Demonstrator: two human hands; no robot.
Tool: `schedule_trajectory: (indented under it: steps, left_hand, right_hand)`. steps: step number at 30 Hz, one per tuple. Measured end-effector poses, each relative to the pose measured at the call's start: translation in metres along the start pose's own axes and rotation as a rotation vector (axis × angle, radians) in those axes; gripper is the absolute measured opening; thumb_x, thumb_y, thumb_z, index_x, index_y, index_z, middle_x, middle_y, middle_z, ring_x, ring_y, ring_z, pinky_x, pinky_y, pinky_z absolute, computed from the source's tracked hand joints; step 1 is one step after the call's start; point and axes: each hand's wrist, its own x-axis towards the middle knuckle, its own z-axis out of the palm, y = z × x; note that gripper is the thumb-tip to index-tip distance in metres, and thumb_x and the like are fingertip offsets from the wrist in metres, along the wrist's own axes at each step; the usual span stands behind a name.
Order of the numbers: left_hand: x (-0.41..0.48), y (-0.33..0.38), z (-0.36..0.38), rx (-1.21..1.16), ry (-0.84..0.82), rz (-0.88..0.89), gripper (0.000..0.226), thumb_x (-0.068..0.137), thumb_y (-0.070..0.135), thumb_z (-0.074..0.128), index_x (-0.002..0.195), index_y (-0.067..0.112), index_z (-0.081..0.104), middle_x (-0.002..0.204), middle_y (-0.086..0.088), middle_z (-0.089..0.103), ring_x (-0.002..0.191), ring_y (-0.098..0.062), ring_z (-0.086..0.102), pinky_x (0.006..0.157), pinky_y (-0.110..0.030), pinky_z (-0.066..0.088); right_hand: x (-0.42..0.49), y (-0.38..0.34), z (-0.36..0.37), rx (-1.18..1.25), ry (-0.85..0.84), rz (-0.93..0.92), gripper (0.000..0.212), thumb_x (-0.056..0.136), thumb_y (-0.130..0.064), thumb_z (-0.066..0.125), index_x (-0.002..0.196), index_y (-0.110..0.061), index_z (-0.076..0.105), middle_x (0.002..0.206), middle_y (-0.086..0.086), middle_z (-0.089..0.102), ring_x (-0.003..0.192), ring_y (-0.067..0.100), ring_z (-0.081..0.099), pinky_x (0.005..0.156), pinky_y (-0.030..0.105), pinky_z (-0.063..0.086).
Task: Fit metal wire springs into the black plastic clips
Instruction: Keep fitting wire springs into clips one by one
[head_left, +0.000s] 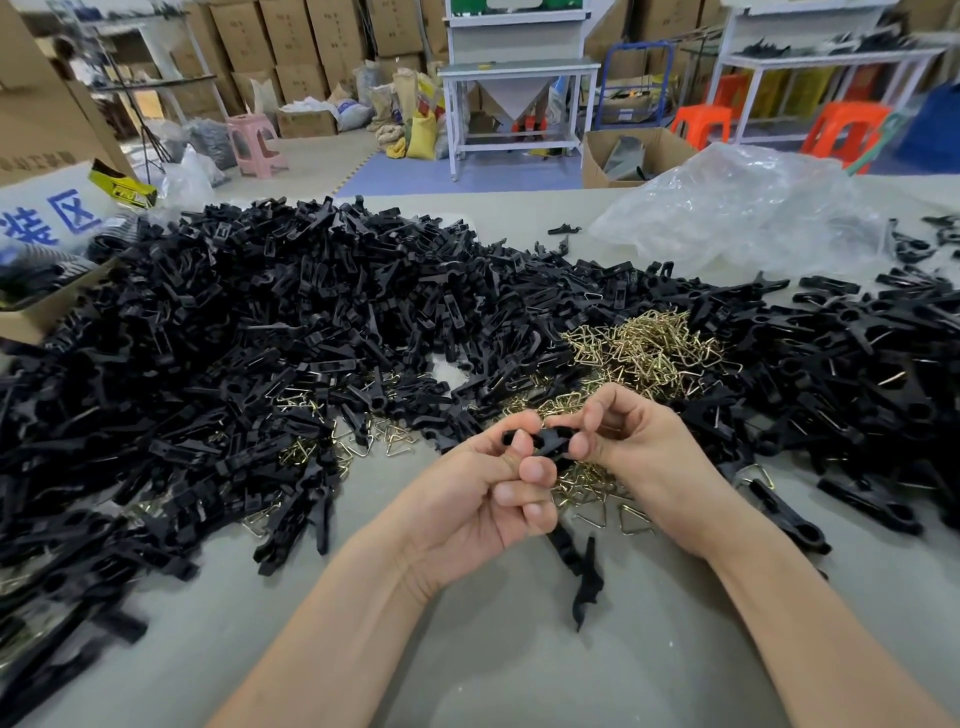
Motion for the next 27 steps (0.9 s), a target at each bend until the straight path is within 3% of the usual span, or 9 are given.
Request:
schedule_trajectory:
  steps: [7, 12, 15, 18, 21, 23, 25, 27]
  left_hand:
    - [0.0006, -0.0011, -0.0031, -0.038, 0.007, -0.017, 0.034, 0.103, -0.003, 0.034, 0.093, 0.016, 0.061, 0.063, -0.004, 0.05, 0.038, -0.005, 0.036, 0.05, -0.024, 0.046]
    - [0.0015, -0.0015, -0.0025, -0.062, -0.002, -0.027, 0.033, 0.089, -0.011, 0.039, 0.093, 0.016, 0.059, 0.063, -0.003, 0.05, 0.038, -0.005, 0.033, 0.05, -0.024, 0.045]
    - [0.0006, -0.0012, -0.0016, -0.05, 0.006, -0.021, 0.032, 0.093, -0.008, 0.038, 0.093, 0.017, 0.057, 0.063, -0.002, 0.05, 0.038, -0.004, 0.033, 0.051, -0.022, 0.045]
    - [0.0014, -0.0016, -0.0031, -0.063, -0.014, -0.01, 0.029, 0.098, -0.005, 0.037, 0.096, 0.016, 0.057, 0.064, -0.002, 0.05, 0.038, -0.004, 0.033, 0.052, -0.022, 0.046]
    - [0.0042, -0.0027, -0.0012, 0.001, -0.083, 0.044, 0.023, 0.098, 0.006, 0.047, 0.102, 0.015, 0.068, 0.068, -0.003, 0.052, 0.042, -0.005, 0.038, 0.057, -0.024, 0.048]
    - [0.0061, -0.0037, -0.0003, 0.114, -0.112, 0.106, 0.025, 0.097, 0.013, 0.053, 0.111, 0.017, 0.073, 0.071, -0.002, 0.053, 0.047, -0.006, 0.04, 0.062, -0.026, 0.049]
    - [0.0063, -0.0051, 0.0, 0.178, -0.158, 0.157, 0.03, 0.096, 0.017, 0.057, 0.123, 0.019, 0.069, 0.075, -0.002, 0.054, 0.052, -0.007, 0.043, 0.065, -0.028, 0.05]
    - [0.0051, -0.005, 0.0003, 0.189, -0.211, 0.202, 0.035, 0.095, 0.018, 0.061, 0.129, 0.019, 0.065, 0.077, -0.002, 0.056, 0.055, -0.007, 0.046, 0.068, -0.028, 0.051]
  right_hand:
    - [-0.002, -0.0034, 0.0033, -0.009, -0.002, 0.012, 0.026, 0.069, -0.017, 0.076, 0.08, -0.01, 0.053, 0.079, -0.007, 0.076, 0.107, 0.013, 0.071, 0.086, 0.017, 0.053]
    - [-0.0027, -0.0037, 0.0023, -0.039, 0.011, 0.022, 0.021, 0.072, -0.011, 0.075, 0.079, -0.011, 0.055, 0.086, 0.0, 0.078, 0.101, 0.012, 0.072, 0.084, 0.017, 0.053]
    - [-0.0016, -0.0023, 0.0018, -0.07, 0.014, 0.03, 0.02, 0.073, -0.011, 0.076, 0.08, -0.012, 0.057, 0.081, -0.004, 0.077, 0.103, 0.014, 0.071, 0.087, 0.021, 0.055]
    - [-0.0001, -0.0001, 0.0007, -0.067, 0.021, 0.023, 0.018, 0.072, -0.014, 0.077, 0.08, -0.016, 0.06, 0.089, -0.001, 0.078, 0.096, 0.012, 0.072, 0.084, 0.019, 0.054]
    - [-0.0001, -0.0005, -0.0012, 0.015, 0.019, 0.001, 0.017, 0.072, -0.017, 0.079, 0.084, -0.025, 0.071, 0.098, 0.001, 0.078, 0.093, 0.014, 0.071, 0.082, 0.021, 0.055]
    - [0.0002, -0.0029, -0.0002, 0.051, 0.031, 0.012, 0.027, 0.07, -0.029, 0.085, 0.096, -0.028, 0.077, 0.106, 0.001, 0.077, 0.101, 0.019, 0.07, 0.086, 0.024, 0.056]
    - [0.0007, -0.0033, 0.003, 0.176, 0.031, 0.049, 0.051, 0.06, -0.043, 0.095, 0.105, -0.025, 0.079, 0.111, 0.005, 0.076, 0.104, 0.022, 0.07, 0.093, 0.03, 0.056]
    - [0.0014, -0.0036, 0.0076, 0.355, -0.001, 0.059, 0.06, 0.058, -0.041, 0.097, 0.111, -0.018, 0.079, 0.11, 0.012, 0.075, 0.102, 0.023, 0.072, 0.092, 0.031, 0.057]
